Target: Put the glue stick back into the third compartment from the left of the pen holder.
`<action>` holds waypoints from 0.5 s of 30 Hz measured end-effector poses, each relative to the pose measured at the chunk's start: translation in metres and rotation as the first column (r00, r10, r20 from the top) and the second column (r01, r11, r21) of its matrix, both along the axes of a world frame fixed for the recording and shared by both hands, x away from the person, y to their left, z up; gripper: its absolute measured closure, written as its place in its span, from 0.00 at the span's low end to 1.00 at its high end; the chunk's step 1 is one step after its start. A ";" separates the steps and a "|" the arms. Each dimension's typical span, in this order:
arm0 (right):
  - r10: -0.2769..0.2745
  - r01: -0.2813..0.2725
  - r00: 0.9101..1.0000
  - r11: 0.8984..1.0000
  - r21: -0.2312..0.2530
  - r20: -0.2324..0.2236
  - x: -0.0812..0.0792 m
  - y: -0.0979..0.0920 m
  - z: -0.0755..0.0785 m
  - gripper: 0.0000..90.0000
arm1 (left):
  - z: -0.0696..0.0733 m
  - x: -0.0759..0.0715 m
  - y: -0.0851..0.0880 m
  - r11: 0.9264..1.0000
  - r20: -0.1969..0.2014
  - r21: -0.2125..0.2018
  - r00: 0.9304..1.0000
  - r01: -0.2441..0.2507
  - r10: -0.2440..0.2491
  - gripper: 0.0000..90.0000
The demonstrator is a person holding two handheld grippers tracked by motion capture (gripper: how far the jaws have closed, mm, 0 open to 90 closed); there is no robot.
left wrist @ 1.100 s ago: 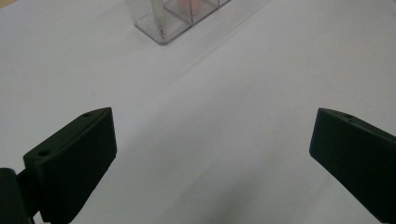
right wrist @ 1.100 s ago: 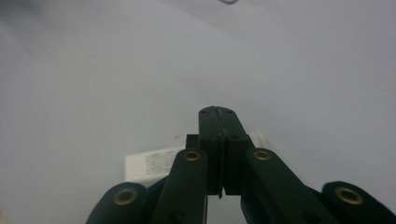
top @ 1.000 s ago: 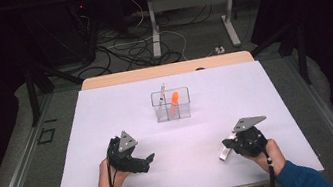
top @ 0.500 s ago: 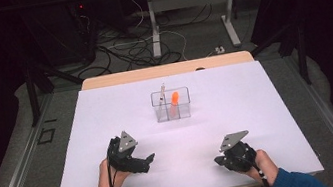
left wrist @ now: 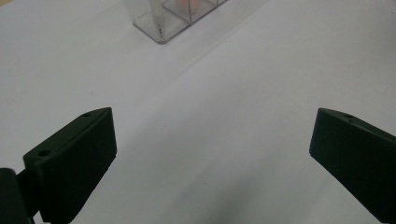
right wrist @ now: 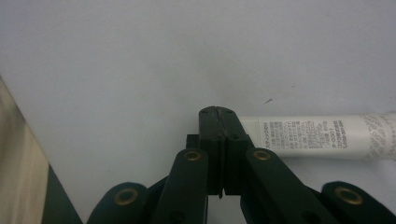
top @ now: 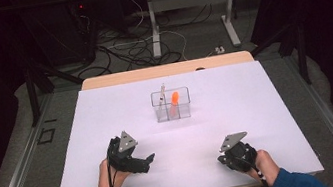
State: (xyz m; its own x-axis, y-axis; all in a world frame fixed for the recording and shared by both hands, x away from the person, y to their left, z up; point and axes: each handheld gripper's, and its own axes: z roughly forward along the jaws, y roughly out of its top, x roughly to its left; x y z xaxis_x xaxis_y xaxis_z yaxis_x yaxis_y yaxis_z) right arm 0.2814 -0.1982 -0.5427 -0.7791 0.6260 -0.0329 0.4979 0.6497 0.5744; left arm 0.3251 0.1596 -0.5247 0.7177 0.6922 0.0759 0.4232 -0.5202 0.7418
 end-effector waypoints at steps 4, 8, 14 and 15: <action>-0.024 0.024 1.000 1.000 -0.008 0.004 0.001 -0.005 0.001 1.00 | 0.000 0.000 0.000 1.000 -0.001 0.000 1.000 0.001 -0.001 0.01; -0.045 0.045 0.999 0.999 -0.007 0.008 0.003 -0.010 0.003 1.00 | 0.001 0.000 0.000 1.000 -0.018 0.006 1.000 0.012 -0.012 0.01; -0.083 0.083 0.997 0.996 -0.016 -0.001 0.007 -0.014 0.002 1.00 | 0.000 0.000 0.000 1.000 -0.002 0.000 1.000 0.002 -0.002 0.01; -0.107 0.107 0.994 0.994 -0.027 -0.008 0.007 -0.015 0.004 1.00 | 0.000 0.000 0.000 1.000 -0.005 0.001 1.000 0.005 -0.005 0.01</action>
